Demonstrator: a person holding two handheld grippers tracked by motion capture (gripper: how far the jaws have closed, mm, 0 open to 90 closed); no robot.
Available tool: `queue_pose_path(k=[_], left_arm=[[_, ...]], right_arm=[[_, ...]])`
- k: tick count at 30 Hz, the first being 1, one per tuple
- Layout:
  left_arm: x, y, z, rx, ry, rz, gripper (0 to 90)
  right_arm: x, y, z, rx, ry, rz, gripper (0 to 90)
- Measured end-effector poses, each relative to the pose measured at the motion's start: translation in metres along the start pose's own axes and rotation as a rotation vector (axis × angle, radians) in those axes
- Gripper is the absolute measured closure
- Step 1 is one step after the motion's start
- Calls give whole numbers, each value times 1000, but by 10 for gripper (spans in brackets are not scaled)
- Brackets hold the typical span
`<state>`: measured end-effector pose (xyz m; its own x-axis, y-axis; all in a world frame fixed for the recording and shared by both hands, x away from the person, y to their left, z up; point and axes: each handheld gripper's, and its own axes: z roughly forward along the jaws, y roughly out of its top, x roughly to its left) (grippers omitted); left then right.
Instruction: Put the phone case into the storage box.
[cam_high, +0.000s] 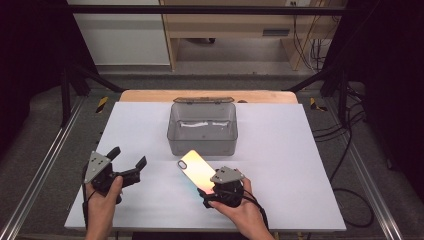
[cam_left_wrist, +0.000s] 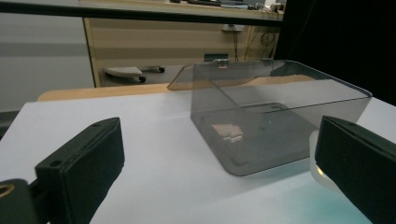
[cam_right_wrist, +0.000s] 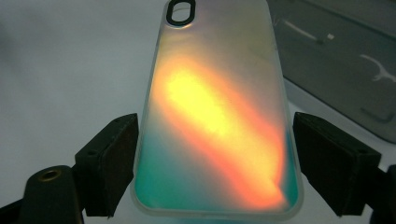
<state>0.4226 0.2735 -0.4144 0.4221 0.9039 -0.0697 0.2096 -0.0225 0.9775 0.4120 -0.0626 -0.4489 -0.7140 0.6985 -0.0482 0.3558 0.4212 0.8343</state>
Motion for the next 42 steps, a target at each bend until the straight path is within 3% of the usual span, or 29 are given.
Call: queue_pose_path(k=[1, 2, 5, 8, 11, 14, 15, 20, 22, 27, 30, 37, 41, 42], left_arm=[[-3, 4, 3, 0, -7, 4, 15], [-6, 7, 5, -6, -8, 2, 15], [-14, 19, 10, -26, -19, -18, 15], [-30, 33, 18, -39, -27, -16, 17], [-36, 36, 21, -43, -14, -3, 26], [-46, 40, 25, -68, -12, -27, 28], [-51, 42, 28, -80, -31, -46, 28], [-60, 44, 36, -79, -58, -67, 18], [-61, 44, 38, -76, -65, -74, 17], [-69, 42, 44, -77, -121, -142, 31], [-77, 38, 48, -95, -211, -205, 36], [-88, 34, 50, -82, -195, -202, 24], [-92, 32, 51, -74, -200, -219, 38], [-92, 31, 51, -84, -216, -241, 53]], right_arm=[[0, 0, 0, 0, 0, 0, 174], [-1, 6, -7, -44, -12, -3, 174], [-2, 12, -12, -82, -24, 4, 174], [-5, 23, -12, -151, -65, 28, 174], [-5, 29, -10, -195, -83, 42, 174], [-7, 33, -5, -238, -114, 61, 174], [-8, 33, -3, -253, -118, 69, 174], [-12, 30, -1, -309, -148, 84, 174], [-15, 27, -2, -317, -152, 119, 174], [-17, 24, -6, -341, -159, 154, 173], [-17, 22, -10, -356, -166, 164, 173], [-16, 18, -14, -369, -180, 173, 173], [-14, 17, -13, -370, -179, 178, 174], [-12, 17, -12, -372, -176, 171, 173]])
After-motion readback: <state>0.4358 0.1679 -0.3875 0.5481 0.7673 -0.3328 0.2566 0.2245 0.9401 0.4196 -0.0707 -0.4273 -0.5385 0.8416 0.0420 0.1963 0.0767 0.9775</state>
